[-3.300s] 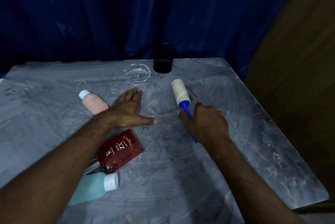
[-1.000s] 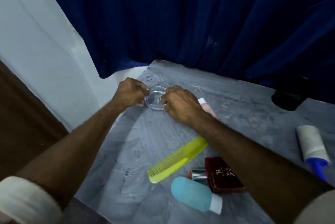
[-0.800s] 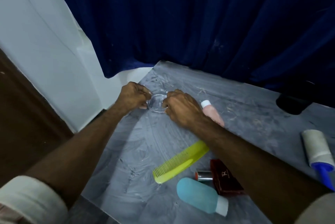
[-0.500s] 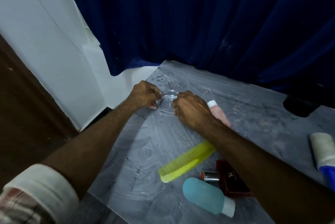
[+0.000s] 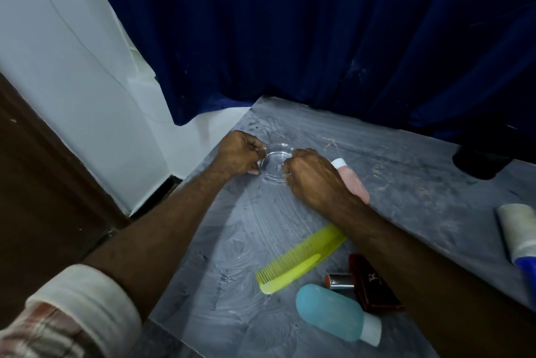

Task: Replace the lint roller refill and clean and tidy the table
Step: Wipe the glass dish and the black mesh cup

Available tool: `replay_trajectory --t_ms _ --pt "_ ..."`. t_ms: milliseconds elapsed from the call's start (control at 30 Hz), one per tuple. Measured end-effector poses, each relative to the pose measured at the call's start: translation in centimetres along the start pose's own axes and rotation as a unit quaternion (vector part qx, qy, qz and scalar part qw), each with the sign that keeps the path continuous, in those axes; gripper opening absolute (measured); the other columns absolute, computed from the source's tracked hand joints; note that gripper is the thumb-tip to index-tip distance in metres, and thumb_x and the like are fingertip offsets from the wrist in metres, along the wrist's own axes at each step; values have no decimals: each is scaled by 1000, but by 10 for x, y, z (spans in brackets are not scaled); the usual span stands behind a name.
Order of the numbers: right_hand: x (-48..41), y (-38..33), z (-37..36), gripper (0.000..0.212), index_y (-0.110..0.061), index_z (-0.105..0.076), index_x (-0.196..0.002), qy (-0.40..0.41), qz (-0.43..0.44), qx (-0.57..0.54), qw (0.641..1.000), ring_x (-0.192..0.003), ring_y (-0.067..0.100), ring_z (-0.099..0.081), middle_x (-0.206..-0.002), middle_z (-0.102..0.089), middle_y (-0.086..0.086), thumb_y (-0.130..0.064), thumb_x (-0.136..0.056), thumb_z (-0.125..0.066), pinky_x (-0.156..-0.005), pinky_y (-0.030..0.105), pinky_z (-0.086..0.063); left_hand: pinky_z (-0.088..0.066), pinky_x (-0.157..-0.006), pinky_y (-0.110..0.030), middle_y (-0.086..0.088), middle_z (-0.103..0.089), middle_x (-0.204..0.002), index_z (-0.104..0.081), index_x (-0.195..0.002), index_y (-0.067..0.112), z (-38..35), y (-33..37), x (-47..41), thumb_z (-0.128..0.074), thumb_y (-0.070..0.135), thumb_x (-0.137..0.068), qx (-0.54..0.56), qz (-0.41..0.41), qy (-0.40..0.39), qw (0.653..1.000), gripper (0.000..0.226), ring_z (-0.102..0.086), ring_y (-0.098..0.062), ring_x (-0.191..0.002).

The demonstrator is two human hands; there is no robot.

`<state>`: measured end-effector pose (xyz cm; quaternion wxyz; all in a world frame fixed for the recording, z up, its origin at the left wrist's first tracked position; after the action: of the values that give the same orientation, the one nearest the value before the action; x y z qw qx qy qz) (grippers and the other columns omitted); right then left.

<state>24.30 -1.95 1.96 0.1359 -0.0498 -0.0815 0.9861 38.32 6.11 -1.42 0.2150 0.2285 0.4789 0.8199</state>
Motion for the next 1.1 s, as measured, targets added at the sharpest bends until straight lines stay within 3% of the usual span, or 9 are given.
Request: replay_trajectory --t_ms 167,367,567,767,933,1100 --pt "5 2 1 19 -11 -70 -102 29 -2 -6 1000 -113 28 -58 -115 -64 9 -6 -91 -56 -89 34 -48 -66 -61 -32 -19 -76 -95 -79 -110 -4 -3 -4 -3 -72 -4 -96 15 10 5 1000 15 -72 -21 -68" --pt "7 4 -1 19 -12 -71 -100 59 -14 -6 998 -111 29 -58 -112 -65 9 -6 -90 -57 -83 35 -49 -65 -66 -36 -22 -76 -99 -78 -112 -5 -4 -5 -3 -72 -3 -96 31 3 9 999 16 -74 -31 -85" --pt "6 3 -4 17 -11 -71 -101 62 -17 -1 998 -112 30 -58 -114 -65 11 -8 -91 -57 -88 35 -49 -65 -64 -37 -23 -75 -100 -76 -113 -7 -4 -3 1 -72 -4 -96 34 8 6 999 18 -73 -34 -86" --pt "7 2 -2 18 -11 -71 -101 53 -19 0 998 -112 30 -58 -115 -64 12 -8 -92 -56 -86 35 -48 -62 -54 -28 -19 -71 -92 -75 -112 -7 -5 0 6 -68 -5 -98 39 16 13 999 15 -66 -20 -63" --pt "9 0 1 22 -11 -72 -110 57 -27 2 998 -117 28 -57 -120 -64 10 -9 -95 -56 -88 35 -49 -63 -50 -27 -16 -72 -88 -74 -114 -6 -6 0 7 -69 -4 -98 45 27 10 999 17 -68 -18 -63" --pt "9 -3 -1 21 -8 -69 -109 57 -34 16 998 -119 31 -57 -122 -64 12 -10 -98 -52 -94 36 -47 -65 -61 -36 -18 -75 -94 -75 -115 -5 -6 1 6 -68 -4 -99 37 23 13 999 18 -74 -28 -78"
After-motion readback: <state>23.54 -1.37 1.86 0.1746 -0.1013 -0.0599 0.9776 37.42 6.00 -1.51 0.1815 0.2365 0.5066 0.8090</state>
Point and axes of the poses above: each hand's wrist, its own x-axis away from the middle knuckle, its own z-axis out of the back of the hand, y = z × x, the point moved 8 cm from there along -x, towards the middle knuckle
